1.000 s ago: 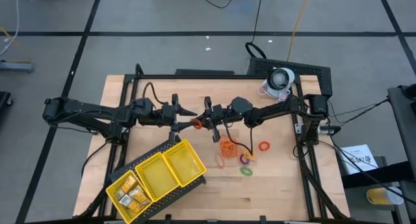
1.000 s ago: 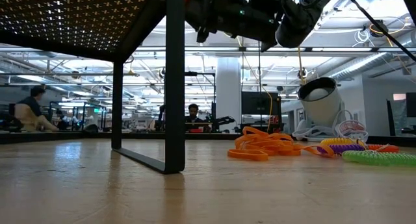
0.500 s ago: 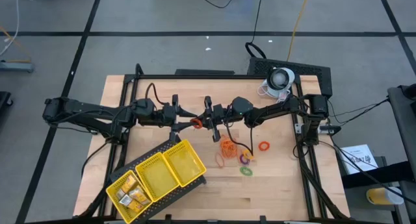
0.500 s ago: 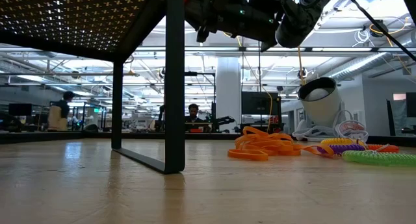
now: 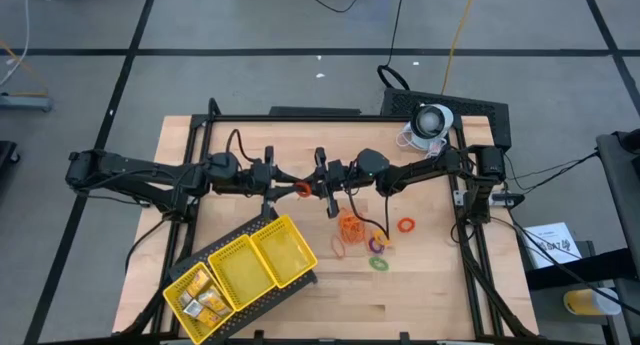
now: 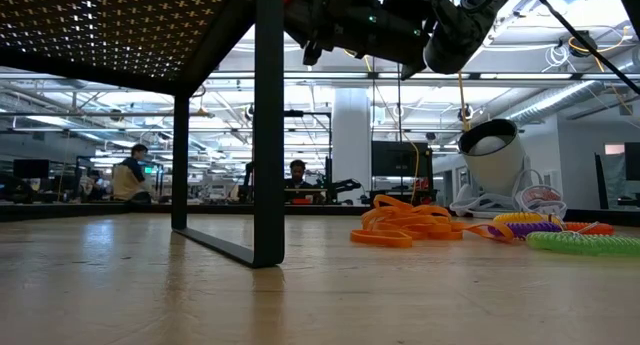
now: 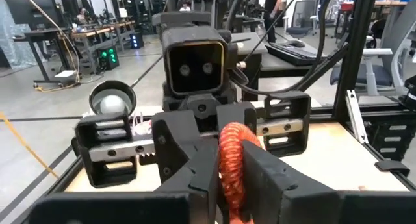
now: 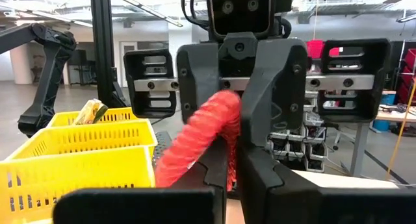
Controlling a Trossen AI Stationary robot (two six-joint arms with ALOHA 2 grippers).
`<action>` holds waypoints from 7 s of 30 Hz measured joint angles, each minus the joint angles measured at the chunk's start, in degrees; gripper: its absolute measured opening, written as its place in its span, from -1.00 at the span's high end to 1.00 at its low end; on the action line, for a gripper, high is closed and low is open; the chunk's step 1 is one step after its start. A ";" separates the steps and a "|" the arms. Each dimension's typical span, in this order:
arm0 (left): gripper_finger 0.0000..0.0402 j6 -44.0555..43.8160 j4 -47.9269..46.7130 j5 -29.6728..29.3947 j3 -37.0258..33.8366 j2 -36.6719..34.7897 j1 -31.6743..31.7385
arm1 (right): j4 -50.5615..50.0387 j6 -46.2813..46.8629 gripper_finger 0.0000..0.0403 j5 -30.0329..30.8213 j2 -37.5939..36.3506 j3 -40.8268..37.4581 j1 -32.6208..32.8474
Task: Pick & Place Office Desk Supplies
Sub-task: Put the orange spring keychain into the center yellow bin on the shelf
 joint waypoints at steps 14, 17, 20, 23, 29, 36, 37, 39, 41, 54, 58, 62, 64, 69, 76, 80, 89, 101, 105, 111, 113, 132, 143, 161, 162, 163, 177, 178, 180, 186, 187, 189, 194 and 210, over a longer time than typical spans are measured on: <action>0.95 0.63 6.65 6.27 -0.10 0.03 -0.33 | -4.12 3.18 0.56 -0.38 -0.07 0.02 -0.13; 0.95 0.58 6.86 6.51 -0.10 0.03 -0.33 | -5.29 6.87 0.27 -0.41 -0.83 0.02 -0.20; 0.92 0.57 6.92 6.51 -0.10 0.01 -0.33 | -9.87 8.81 0.00 -0.49 -3.48 0.04 -0.91; 0.92 0.41 5.38 6.49 -0.10 -1.84 -0.44 | -18.15 8.98 -0.20 -0.34 -6.97 0.04 -1.72; 0.95 -0.17 2.18 5.81 -0.01 -4.08 -0.51 | -29.21 6.24 -0.44 -0.20 -14.97 0.04 -1.66; 0.91 -4.42 -0.89 7.73 0.03 -7.24 -3.34 | -42.14 2.38 -0.50 0.12 -22.67 0.04 -1.77; 0.93 -5.68 -2.63 8.32 0.00 -8.19 -4.00 | -44.30 1.99 -0.49 0.11 -23.54 0.04 -1.75; 0.95 -8.77 -5.26 10.01 -0.03 -10.51 -5.53 | -47.60 1.31 -0.48 0.09 -24.77 0.04 -1.75; 0.95 -11.88 -7.94 12.68 -0.03 -13.87 -7.10 | -50.20 1.19 -0.46 0.14 -25.83 0.04 -1.75; 0.91 -32.88 -29.55 19.95 -0.01 -24.41 -25.57 | -53.98 -0.27 -0.40 0.18 -26.43 0.00 -1.75; 0.78 -33.44 -29.81 13.34 -0.01 -21.63 -29.19 | -53.76 -0.33 -0.40 0.18 -26.45 0.00 -1.75; 0.51 -34.99 -29.34 10.31 -0.01 -19.35 -30.40 | -53.78 -0.49 -0.40 0.18 -26.45 0.00 -1.75; 0.37 -35.76 -29.66 10.20 -0.01 -18.58 -30.34 | -53.80 -0.46 -0.40 0.18 -26.45 0.00 -1.75; 0.07 -34.05 -30.61 10.94 -0.01 -18.80 -30.36 | -53.80 -0.13 -0.40 -0.07 -26.45 0.00 -1.75; -0.05 -25.40 -29.45 9.51 -0.01 -21.66 -29.95 | -56.84 3.52 -0.40 -7.52 -28.64 -0.05 -1.14; -0.05 -17.41 -29.40 6.03 -0.01 -24.36 -28.20 | -67.39 4.69 -0.40 -6.54 -32.45 -0.04 0.51; -0.05 -2.93 -29.05 -14.42 -0.01 -27.62 -21.77 | -102.07 17.68 -0.40 7.78 -36.67 -0.93 6.46; -0.05 -6.17 -30.98 -3.71 -0.01 -23.01 -10.56 | -107.03 39.05 -0.40 14.60 -36.54 -23.17 10.49; -0.05 -4.32 -29.36 -1.00 -0.03 -20.45 -6.95 | -104.51 41.83 -0.40 17.99 -36.63 -29.01 10.38; -0.05 -4.97 -29.47 -0.41 -0.03 -19.73 -1.05 | -100.77 44.15 -0.40 20.52 -36.78 -32.52 10.42; -0.05 -5.01 -29.38 0.06 -0.03 -19.73 0.22 | -100.46 45.40 -0.40 21.66 -36.78 -32.59 10.45; -0.05 -6.66 -31.45 0.03 -0.03 -19.69 3.82 | -75.51 33.58 -0.40 42.78 -35.08 -32.96 9.92; -0.05 -7.29 -31.85 0.07 -0.03 -19.69 3.80 | -68.60 22.86 -0.40 41.04 -32.52 -36.33 8.02; -0.05 -7.85 -32.11 0.08 -0.03 -19.69 3.80 | -56.38 25.16 -0.20 38.78 -32.46 -42.71 6.19; -0.05 -7.90 -32.11 0.08 -0.03 -19.69 3.80 | -56.40 25.33 -0.13 38.82 -32.46 -42.71 6.19; -0.05 -7.97 -32.10 0.07 -0.03 -19.69 3.80 | -56.45 25.41 -0.06 38.90 -32.46 -42.71 6.19; -0.05 -7.97 -32.07 0.04 -0.03 -19.69 3.80 | -54.23 24.80 0.94 38.73 -32.34 -42.83 6.16; -0.05 -7.97 -32.07 0.05 -0.03 -19.69 3.80 | -53.29 24.36 0.93 38.74 -32.30 -42.90 6.16; -0.05 -8.00 -31.83 0.04 -0.03 -19.31 3.80 | -50.02 23.01 0.92 38.74 -32.22 -42.99 6.16; -0.05 -8.88 -29.90 0.02 -0.01 -16.75 3.77 | -35.54 15.42 0.97 38.78 -32.65 -42.95 6.16; -0.05 -8.93 -29.86 0.02 0.01 -16.11 3.78 | -32.99 14.25 0.97 38.78 -32.71 -42.92 6.16; -0.05 -9.02 -29.56 0.04 -0.01 -14.64 3.78 | -28.55 12.22 0.96 38.77 -32.74 -42.86 6.16; -0.05 -10.58 -24.91 0.06 -0.01 -11.65 3.79 | -17.81 7.92 0.95 38.78 -32.74 -42.86 6.16; -0.05 -16.21 2.56 4.50 -0.01 2.39 3.79 | 0.76 -2.30 0.95 38.93 -32.29 -40.89 5.99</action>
